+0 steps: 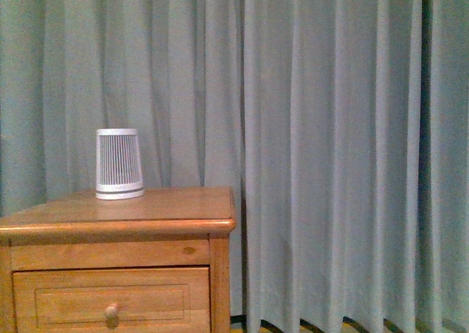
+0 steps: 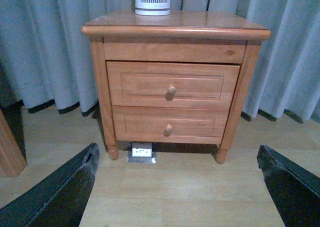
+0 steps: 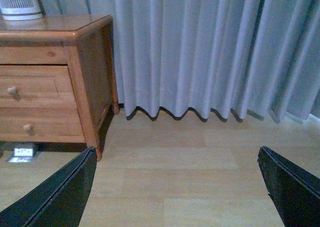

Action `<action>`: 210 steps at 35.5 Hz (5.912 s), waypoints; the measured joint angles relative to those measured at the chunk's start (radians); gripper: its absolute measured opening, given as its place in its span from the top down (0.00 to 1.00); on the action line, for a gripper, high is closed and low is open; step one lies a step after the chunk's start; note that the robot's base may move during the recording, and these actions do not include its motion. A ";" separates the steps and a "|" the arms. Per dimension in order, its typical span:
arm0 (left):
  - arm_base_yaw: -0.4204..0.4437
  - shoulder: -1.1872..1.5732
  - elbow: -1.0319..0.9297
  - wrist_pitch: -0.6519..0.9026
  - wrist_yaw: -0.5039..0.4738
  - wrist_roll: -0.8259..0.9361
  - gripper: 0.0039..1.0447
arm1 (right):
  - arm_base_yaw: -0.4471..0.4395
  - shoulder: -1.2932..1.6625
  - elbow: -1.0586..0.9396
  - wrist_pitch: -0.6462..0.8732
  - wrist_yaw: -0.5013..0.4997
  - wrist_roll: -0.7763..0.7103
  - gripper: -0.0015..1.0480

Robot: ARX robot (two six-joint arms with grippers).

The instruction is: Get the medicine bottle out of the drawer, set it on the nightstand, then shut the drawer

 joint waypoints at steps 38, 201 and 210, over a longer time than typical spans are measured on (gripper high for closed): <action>-0.097 1.778 0.503 1.122 -0.002 0.011 0.06 | 0.000 0.000 0.000 0.000 0.000 0.000 0.07; -0.005 0.518 0.174 0.338 -0.005 0.017 0.57 | 0.000 0.000 0.000 0.000 0.000 0.000 0.07; -0.005 0.426 0.103 0.318 0.000 0.010 0.98 | 0.000 0.000 0.000 0.000 0.000 0.000 0.07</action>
